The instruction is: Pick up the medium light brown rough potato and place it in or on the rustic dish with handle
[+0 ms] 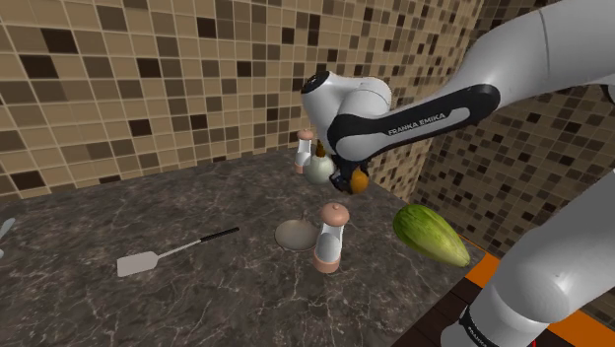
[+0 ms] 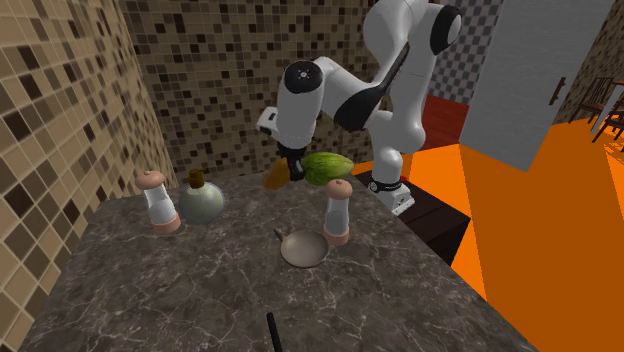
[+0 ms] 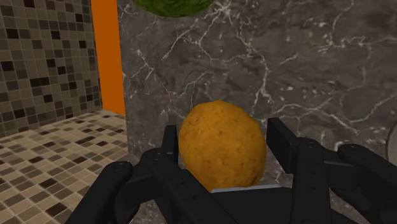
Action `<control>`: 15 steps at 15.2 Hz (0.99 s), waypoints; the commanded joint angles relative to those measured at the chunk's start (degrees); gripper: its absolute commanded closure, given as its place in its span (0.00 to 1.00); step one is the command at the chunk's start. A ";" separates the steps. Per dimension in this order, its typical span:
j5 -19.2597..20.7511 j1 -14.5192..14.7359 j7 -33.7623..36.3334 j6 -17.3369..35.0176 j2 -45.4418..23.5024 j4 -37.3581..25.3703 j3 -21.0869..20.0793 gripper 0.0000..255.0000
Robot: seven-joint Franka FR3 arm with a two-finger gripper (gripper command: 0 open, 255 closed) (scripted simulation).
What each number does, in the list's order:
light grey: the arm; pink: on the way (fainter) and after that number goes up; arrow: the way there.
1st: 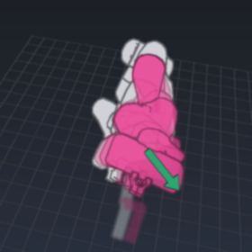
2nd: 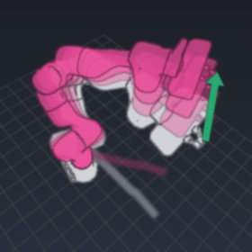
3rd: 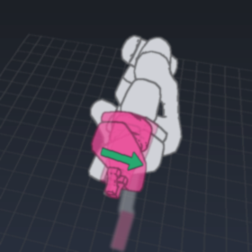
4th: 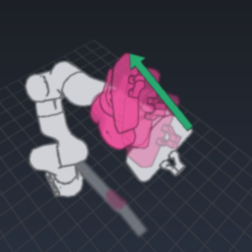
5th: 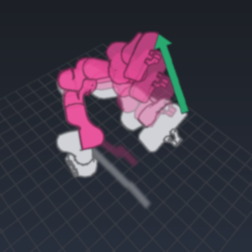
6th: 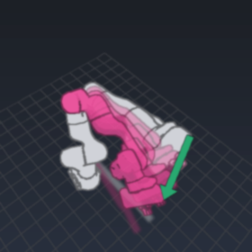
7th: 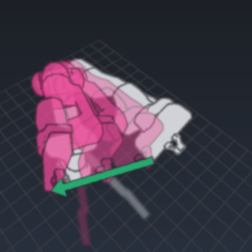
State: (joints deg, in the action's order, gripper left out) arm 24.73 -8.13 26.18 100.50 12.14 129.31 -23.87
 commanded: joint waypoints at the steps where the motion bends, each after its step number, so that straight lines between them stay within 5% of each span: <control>1: -0.65 1.13 2.62 -1.89 -2.06 -2.42 -1.97 1.00; 12: -0.11 8.58 17.42 -13.80 -18.21 -21.08 -10.95 1.00; 15: 0.22 8.91 18.43 -12.88 -19.17 -20.64 -11.01 1.00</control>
State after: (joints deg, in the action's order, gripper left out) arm 24.88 0.64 44.17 87.36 -6.71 108.53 -34.80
